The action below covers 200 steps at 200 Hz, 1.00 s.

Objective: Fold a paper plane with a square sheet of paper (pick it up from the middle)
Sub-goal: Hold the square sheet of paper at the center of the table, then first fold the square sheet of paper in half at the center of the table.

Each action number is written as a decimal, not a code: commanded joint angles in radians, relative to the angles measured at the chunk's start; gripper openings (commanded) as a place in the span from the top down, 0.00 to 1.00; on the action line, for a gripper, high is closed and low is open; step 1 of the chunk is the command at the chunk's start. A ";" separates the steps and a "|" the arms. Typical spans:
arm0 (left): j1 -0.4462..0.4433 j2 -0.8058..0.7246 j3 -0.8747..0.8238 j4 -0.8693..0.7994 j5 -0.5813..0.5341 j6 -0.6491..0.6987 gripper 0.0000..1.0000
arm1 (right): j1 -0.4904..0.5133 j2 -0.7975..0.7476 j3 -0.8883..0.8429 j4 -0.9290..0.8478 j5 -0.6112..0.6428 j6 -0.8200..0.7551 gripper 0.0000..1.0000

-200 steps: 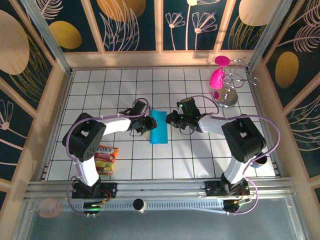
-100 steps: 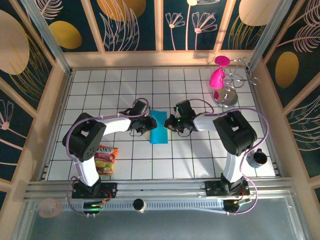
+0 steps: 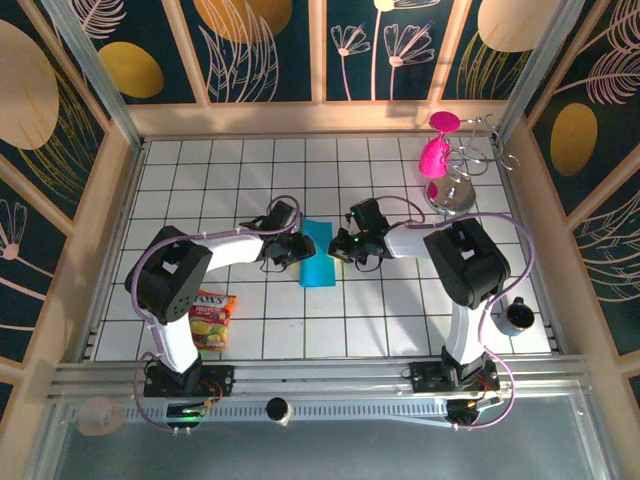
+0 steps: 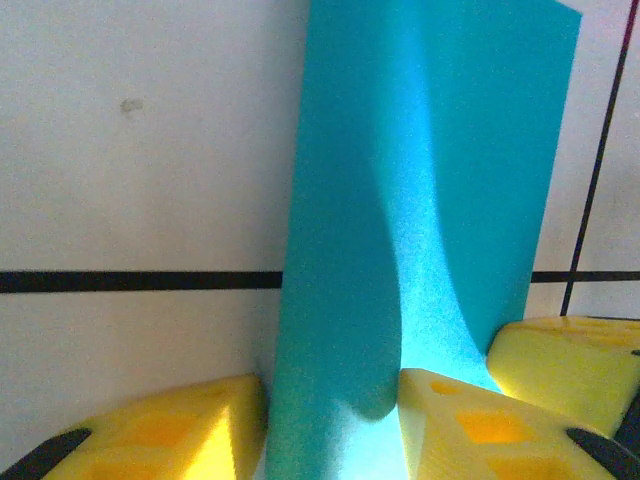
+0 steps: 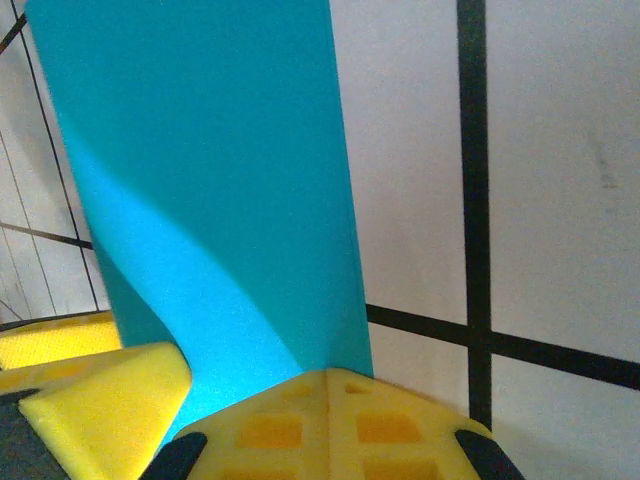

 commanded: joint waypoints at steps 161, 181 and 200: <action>-0.019 0.000 0.051 0.052 0.153 0.097 0.86 | 0.017 0.200 -0.076 -0.158 0.166 -0.062 0.97; -0.020 0.025 0.062 0.036 0.147 0.106 0.88 | 0.018 0.206 -0.073 -0.168 0.177 -0.070 0.97; -0.019 0.044 0.072 0.023 0.141 0.117 0.89 | 0.019 0.210 -0.072 -0.174 0.181 -0.075 0.97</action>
